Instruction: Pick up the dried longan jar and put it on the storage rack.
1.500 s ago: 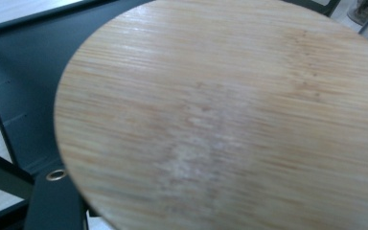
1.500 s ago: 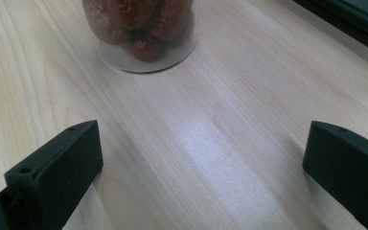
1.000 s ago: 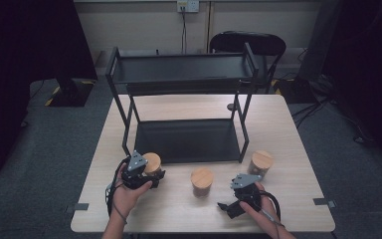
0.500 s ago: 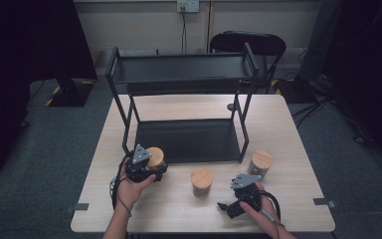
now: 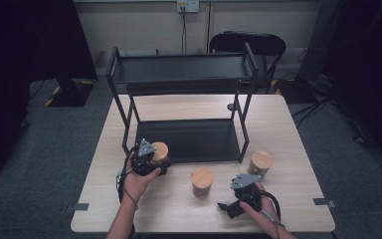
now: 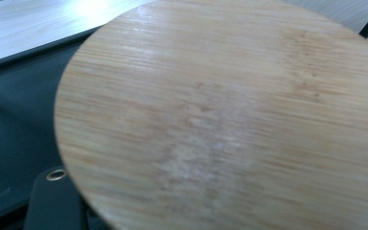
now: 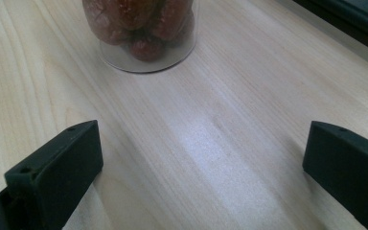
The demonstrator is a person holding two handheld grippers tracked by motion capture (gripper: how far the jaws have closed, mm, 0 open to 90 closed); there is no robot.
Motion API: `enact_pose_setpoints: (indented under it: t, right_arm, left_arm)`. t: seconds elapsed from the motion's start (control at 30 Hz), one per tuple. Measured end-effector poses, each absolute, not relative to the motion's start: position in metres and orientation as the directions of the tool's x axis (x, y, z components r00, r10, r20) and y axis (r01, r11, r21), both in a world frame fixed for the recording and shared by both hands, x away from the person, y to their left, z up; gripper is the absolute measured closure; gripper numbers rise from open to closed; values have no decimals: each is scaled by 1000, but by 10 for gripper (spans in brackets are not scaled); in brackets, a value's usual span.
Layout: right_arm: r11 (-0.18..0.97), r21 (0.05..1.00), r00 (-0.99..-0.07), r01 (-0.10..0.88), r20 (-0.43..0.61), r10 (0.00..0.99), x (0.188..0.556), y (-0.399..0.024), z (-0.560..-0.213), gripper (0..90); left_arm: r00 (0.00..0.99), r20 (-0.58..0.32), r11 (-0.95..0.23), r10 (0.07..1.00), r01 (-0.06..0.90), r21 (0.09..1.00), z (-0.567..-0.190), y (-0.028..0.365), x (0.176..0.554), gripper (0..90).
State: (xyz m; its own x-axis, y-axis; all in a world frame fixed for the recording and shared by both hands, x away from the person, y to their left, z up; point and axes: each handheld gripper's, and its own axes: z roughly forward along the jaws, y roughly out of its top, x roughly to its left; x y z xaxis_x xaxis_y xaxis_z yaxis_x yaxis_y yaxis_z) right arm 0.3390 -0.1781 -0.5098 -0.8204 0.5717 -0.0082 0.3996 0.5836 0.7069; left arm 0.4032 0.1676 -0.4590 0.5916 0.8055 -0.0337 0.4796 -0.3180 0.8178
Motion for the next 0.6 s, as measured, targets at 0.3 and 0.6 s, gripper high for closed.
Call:
enact_pose_setpoints:
  t: [0.3, 0.6]
  right_arm:
    - [584, 707, -821, 399, -8, 572, 339, -178, -510, 0]
    - [584, 707, -820, 400, -8, 572, 339, -178, -510, 0]
  left_arm:
    - [574, -15, -324, 819, 483, 813, -460, 167, 415, 261]
    - [539, -29, -291, 842, 498, 817, -464, 169, 424, 261]
